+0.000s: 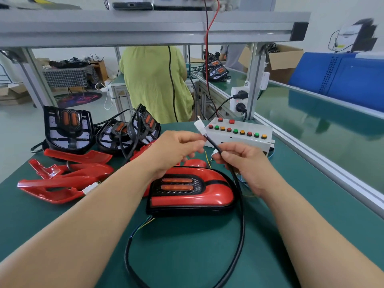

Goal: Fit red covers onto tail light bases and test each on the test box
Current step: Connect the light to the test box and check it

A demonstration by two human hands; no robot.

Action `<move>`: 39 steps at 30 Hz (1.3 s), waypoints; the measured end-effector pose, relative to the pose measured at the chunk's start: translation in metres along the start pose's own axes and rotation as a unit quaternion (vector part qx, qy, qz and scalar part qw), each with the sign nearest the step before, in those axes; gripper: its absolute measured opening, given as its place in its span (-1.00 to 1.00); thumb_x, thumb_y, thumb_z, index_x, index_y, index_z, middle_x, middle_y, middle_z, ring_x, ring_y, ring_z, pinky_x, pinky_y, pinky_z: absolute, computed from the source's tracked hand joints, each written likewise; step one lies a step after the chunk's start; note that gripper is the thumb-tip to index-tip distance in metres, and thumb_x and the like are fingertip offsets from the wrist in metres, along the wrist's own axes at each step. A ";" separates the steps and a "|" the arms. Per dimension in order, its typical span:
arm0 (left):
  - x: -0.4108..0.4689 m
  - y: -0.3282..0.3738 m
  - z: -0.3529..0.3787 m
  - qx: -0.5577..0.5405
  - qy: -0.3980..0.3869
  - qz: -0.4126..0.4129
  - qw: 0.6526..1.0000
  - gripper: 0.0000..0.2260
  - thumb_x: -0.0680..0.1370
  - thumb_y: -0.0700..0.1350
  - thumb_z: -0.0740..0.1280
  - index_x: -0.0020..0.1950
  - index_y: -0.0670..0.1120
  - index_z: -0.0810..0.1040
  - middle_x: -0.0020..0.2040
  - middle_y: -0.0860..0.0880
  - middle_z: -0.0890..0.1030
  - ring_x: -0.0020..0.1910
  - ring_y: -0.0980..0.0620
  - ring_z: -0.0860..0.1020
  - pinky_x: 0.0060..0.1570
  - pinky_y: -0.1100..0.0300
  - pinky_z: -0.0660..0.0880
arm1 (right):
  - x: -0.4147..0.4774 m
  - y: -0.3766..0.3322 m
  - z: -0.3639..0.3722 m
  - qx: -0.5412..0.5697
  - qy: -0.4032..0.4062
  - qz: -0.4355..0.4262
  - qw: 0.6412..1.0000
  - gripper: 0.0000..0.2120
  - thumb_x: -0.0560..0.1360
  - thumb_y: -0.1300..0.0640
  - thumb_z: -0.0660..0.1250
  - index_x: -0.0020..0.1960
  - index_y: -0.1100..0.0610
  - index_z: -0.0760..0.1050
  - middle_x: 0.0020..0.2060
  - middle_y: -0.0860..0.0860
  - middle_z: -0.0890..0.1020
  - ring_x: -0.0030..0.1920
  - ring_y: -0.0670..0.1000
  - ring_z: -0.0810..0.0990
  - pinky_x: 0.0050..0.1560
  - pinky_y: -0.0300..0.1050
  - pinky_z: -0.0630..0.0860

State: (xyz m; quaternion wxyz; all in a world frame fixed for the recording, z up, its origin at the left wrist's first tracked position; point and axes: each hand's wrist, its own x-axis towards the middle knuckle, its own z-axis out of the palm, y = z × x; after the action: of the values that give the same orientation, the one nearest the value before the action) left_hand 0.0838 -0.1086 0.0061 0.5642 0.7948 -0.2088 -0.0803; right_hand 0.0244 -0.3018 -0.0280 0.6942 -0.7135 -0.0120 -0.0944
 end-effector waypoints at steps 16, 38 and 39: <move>0.010 -0.025 -0.022 0.127 0.296 0.082 0.943 -0.85 0.52 -0.02 0.44 -0.10 -0.09 0.61 -0.23 0.01 0.66 -0.24 0.01 0.59 -0.15 0.01 0.51 | 0.013 0.014 -0.011 -0.478 0.093 0.046 0.872 -0.70 0.59 0.24 0.23 0.28 0.11 0.55 0.23 0.10 0.60 0.25 0.14 0.53 0.24 -0.06 0.45; 0.010 -0.020 -0.024 0.146 -0.037 0.076 0.986 -0.73 0.67 -0.08 0.23 0.34 0.07 0.57 -0.13 0.01 0.58 -0.14 0.20 0.48 0.01 0.36 0.41 | 0.009 0.004 0.005 -0.174 0.065 -0.041 0.982 -0.78 0.47 0.24 0.45 -0.12 -0.09 0.61 -0.22 -0.11 0.67 -0.23 -0.21 0.62 -0.16 -0.40 0.52; 0.011 -0.019 -0.022 0.163 -0.040 0.077 0.983 -0.70 0.68 -0.04 0.21 0.40 0.08 0.52 -0.09 0.09 0.57 -0.19 0.29 0.47 0.01 0.43 0.40 | 0.008 0.002 0.005 -0.160 0.059 -0.046 0.984 -0.78 0.46 0.24 0.46 -0.13 -0.10 0.63 -0.24 -0.11 0.68 -0.23 -0.23 0.60 -0.17 -0.44 0.50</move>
State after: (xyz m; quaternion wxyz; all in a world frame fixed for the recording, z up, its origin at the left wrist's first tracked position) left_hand 0.1060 -0.0886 -0.0028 0.4227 0.8538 -0.3019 -0.0337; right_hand 0.0335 -0.2975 -0.0288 0.5655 -0.8073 0.0116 -0.1685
